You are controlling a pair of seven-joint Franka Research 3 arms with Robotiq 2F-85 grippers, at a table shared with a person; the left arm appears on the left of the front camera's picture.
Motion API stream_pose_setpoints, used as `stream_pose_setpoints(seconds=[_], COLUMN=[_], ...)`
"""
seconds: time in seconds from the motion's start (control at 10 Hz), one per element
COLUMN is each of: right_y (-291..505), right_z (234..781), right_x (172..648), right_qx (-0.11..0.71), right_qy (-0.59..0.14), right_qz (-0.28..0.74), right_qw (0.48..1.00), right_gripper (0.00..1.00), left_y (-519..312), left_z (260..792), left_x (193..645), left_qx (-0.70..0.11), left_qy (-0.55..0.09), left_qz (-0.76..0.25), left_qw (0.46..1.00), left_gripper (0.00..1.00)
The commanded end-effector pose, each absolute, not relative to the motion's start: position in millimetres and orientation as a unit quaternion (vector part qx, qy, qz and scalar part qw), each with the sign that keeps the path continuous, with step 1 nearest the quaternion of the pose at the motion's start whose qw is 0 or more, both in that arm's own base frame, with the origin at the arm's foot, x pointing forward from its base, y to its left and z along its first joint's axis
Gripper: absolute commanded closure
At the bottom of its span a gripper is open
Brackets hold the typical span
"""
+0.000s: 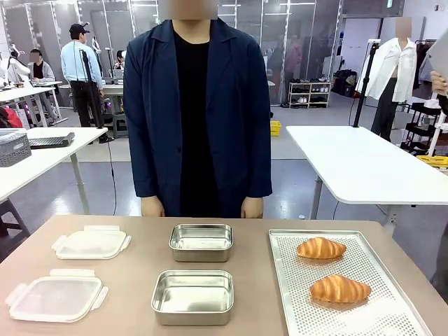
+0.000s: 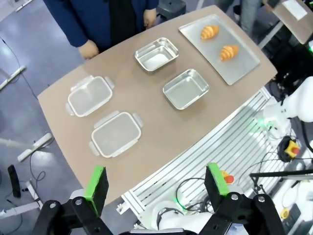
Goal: Place the bread into the airtight container.
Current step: Pick up a Butter Roll and place it into an empty Airtight Container.
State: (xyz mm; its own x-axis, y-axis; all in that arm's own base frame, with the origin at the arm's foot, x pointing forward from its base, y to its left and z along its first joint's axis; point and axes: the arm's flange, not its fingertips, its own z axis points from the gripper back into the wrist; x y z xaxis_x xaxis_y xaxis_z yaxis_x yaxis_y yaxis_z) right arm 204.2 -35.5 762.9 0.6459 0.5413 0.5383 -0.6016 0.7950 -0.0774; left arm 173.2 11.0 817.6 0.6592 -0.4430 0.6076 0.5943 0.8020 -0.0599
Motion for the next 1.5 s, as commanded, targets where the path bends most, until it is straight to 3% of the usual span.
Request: stream_pose_setpoints(seconds=[0.0, 0.8, 1.1, 1.4], right_y=[-35, -36, -15, 17], right_z=[752, 762, 757, 691], right_x=[212, 205, 216, 273], right_qx=[0.034, 0.05, -0.019, -0.084], right_qy=[-0.264, -0.276, -0.225, -0.143], right_qz=[0.315, 0.315, 0.533, 0.649], right_qw=[0.911, 0.907, 0.815, 0.743], right_gripper=[0.0, 0.0, 0.0, 0.0], left_y=[12, 11, 11, 11], left_z=[806, 818, 818, 818], left_x=[181, 173, 173, 173], left_qx=[-0.127, -0.128, -0.128, -0.128], left_qy=[-0.3, -0.296, -0.296, -0.296], left_qz=[-0.277, -0.288, -0.288, -0.288], left_qw=[0.904, 0.902, 0.902, 0.902], left_gripper=[0.0, 0.0, 0.0, 0.0])
